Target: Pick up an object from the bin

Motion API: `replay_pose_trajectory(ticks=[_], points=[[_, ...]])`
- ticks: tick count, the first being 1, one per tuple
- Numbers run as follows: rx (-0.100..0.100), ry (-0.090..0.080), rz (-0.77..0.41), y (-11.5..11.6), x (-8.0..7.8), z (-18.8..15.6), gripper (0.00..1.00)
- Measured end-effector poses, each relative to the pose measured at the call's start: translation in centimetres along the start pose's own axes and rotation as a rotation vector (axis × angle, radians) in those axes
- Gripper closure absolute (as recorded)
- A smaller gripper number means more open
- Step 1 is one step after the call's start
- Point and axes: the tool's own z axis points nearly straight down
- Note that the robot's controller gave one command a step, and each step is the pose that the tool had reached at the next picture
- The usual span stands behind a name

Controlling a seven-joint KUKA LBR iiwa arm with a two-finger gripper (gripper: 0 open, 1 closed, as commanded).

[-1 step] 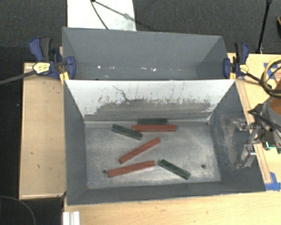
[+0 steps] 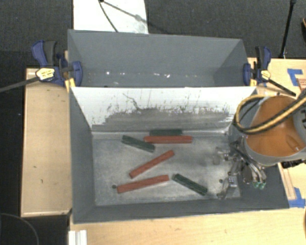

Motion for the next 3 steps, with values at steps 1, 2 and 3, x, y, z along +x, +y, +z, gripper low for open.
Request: replay_pose_trajectory(ticks=[1,2,3], points=[[-0.002,-0.003,0.047,8.4,-0.3,2.8,0.0],[0.003,-0.005,0.048,7.8,-0.4,2.7,1.0],[0.0,-0.016,0.141,10.1,-0.7,-11.0,1.0]])
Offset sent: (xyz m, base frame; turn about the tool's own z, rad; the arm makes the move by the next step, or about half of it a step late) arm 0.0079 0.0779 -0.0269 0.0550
